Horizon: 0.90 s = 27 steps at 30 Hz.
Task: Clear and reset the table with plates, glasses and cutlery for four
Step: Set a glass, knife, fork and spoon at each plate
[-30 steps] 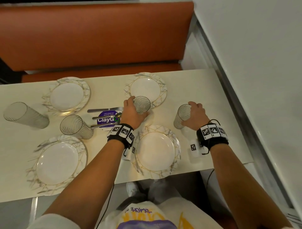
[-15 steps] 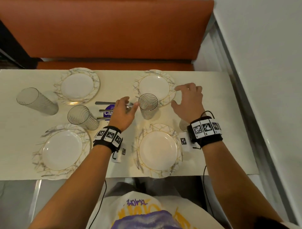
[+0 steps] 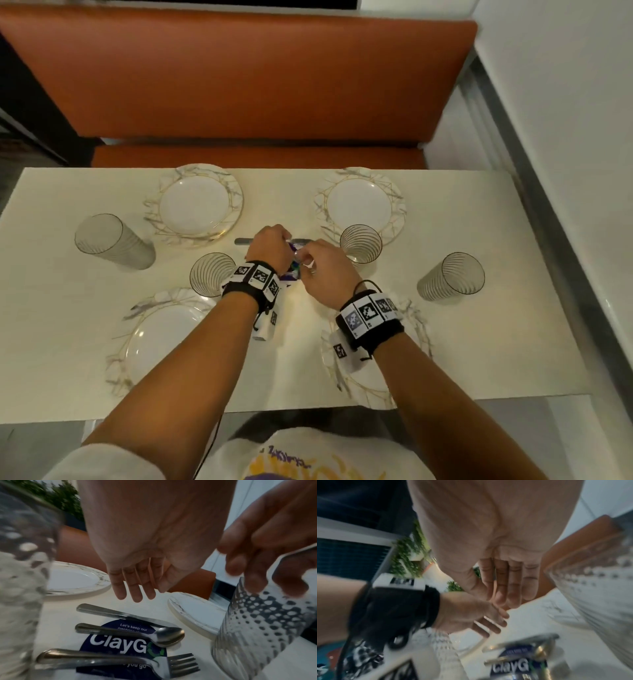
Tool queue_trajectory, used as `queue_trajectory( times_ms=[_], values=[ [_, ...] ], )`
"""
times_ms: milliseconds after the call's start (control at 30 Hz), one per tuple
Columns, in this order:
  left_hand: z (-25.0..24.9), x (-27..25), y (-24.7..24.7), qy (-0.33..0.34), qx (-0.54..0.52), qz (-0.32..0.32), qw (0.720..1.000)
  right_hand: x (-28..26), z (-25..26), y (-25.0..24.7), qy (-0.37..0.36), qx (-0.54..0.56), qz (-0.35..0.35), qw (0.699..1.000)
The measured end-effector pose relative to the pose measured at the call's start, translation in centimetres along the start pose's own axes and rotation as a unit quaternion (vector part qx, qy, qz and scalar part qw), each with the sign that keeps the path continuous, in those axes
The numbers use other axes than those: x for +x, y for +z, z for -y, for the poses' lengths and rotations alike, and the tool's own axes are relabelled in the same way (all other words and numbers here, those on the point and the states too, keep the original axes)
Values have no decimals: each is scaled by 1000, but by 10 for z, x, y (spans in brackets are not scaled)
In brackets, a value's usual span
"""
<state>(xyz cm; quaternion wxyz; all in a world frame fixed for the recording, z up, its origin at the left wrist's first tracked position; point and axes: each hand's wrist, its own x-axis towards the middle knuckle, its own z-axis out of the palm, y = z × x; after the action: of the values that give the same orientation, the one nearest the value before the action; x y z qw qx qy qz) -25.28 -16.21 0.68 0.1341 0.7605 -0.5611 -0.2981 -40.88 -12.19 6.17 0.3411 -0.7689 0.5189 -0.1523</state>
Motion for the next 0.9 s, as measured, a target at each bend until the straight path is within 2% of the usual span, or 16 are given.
queue_trajectory(
  times_ms=[133, 267, 400, 600, 900],
  values=[
    [-10, 31, 12, 4, 155, 75, 985, 6, -16, 28, 62, -13, 30, 998],
    [-11, 59, 25, 11, 270, 90, 959, 13, -38, 50, 85, -58, 10, 995],
    [-2, 80, 32, 14, 325, 109, 939, 24, -51, 63, 94, -149, 71, 982],
    [3, 90, 32, 38, 343, 135, 929, 37, -62, 77, 90, -194, 70, 974],
    [11, 95, 31, 74, 290, 179, 937, 56, -66, 83, 132, -97, 16, 986]
  ],
)
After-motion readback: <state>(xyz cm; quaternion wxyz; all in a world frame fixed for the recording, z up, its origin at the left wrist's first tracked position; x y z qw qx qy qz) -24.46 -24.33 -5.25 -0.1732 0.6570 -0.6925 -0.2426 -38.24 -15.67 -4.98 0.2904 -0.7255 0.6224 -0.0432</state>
